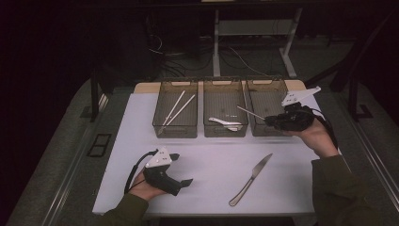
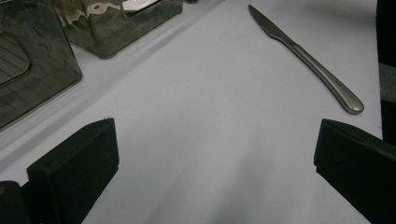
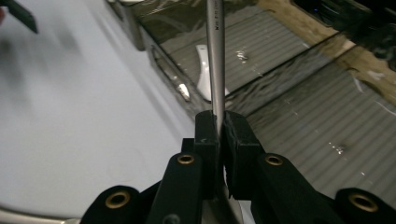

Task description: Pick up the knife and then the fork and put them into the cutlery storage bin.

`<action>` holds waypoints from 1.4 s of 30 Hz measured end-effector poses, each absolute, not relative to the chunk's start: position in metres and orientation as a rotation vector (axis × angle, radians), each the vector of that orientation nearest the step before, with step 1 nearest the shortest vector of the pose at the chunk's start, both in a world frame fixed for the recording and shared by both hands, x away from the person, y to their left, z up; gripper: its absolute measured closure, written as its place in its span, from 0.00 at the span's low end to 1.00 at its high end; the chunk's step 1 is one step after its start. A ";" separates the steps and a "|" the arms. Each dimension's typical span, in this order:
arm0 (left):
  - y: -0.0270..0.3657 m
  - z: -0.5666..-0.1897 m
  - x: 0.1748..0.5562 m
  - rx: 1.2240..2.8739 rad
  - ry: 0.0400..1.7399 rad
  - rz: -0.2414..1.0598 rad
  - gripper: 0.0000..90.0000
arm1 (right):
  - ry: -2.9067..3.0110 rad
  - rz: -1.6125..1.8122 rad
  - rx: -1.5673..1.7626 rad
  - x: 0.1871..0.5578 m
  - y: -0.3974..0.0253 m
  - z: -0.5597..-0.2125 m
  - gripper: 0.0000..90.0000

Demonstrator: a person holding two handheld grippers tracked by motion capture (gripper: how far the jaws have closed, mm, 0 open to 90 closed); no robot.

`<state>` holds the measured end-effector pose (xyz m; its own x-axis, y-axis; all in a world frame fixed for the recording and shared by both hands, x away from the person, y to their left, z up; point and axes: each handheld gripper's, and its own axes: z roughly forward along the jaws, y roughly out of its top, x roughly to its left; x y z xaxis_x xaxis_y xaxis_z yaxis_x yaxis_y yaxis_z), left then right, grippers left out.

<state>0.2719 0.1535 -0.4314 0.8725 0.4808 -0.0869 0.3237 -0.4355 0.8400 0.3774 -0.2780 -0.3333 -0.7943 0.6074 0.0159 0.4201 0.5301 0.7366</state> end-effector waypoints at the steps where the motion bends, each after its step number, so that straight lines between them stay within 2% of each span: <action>1: 0.153 -0.432 0.272 2.065 0.582 0.203 0.00 | 2.519 1.115 0.876 0.380 -0.280 -0.332 0.94; 23: 0.153 -0.432 0.272 2.066 0.580 0.197 0.00 | 2.392 0.966 1.198 0.435 -0.324 -0.334 0.94; 42: 0.152 -0.432 0.271 2.071 0.572 0.190 0.00 | 2.439 0.744 1.316 0.469 -0.310 -0.376 0.94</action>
<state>0.2710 0.1515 -0.4318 0.8787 0.4689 -0.0896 0.3223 -0.4441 0.8360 0.4695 -0.3105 -0.3765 -0.5500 0.8352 0.0051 0.6957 0.4548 0.5560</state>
